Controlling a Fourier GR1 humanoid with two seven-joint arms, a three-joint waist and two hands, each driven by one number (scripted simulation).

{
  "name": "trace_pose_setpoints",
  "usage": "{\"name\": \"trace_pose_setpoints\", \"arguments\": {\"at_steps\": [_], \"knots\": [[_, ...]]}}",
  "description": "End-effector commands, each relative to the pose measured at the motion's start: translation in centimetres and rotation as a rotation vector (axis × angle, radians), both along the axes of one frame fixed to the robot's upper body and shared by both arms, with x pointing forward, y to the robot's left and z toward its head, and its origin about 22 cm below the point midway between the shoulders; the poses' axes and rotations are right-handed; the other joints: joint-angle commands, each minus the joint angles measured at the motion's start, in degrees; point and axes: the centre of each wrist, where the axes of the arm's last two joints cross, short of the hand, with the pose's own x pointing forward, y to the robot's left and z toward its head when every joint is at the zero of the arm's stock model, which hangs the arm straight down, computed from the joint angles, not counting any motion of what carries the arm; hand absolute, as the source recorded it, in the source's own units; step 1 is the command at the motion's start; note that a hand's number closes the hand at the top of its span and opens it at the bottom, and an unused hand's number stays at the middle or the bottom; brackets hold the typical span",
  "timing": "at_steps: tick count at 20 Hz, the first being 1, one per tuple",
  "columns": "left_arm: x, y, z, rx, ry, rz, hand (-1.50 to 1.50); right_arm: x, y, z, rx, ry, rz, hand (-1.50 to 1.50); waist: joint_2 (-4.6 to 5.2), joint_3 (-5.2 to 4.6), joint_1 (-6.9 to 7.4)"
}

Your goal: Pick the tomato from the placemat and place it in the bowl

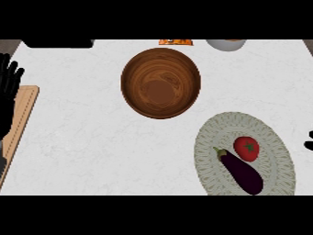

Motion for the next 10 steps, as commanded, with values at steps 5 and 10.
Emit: {"name": "trace_pose_setpoints", "arguments": {"at_steps": [5,10], "knots": [[0.4,-1.6,-0.6,-0.01,-0.019,-0.017,0.0,1.2,-0.9,-3.8,-0.134,0.072,0.074,-1.5,0.21,-0.01,0.91],[1.2,-0.6,-1.4,0.014,0.004,0.002,0.0,2.1,0.1,-5.5,-0.143,0.079,0.084,-1.5,0.16,-0.04,0.28]]}}
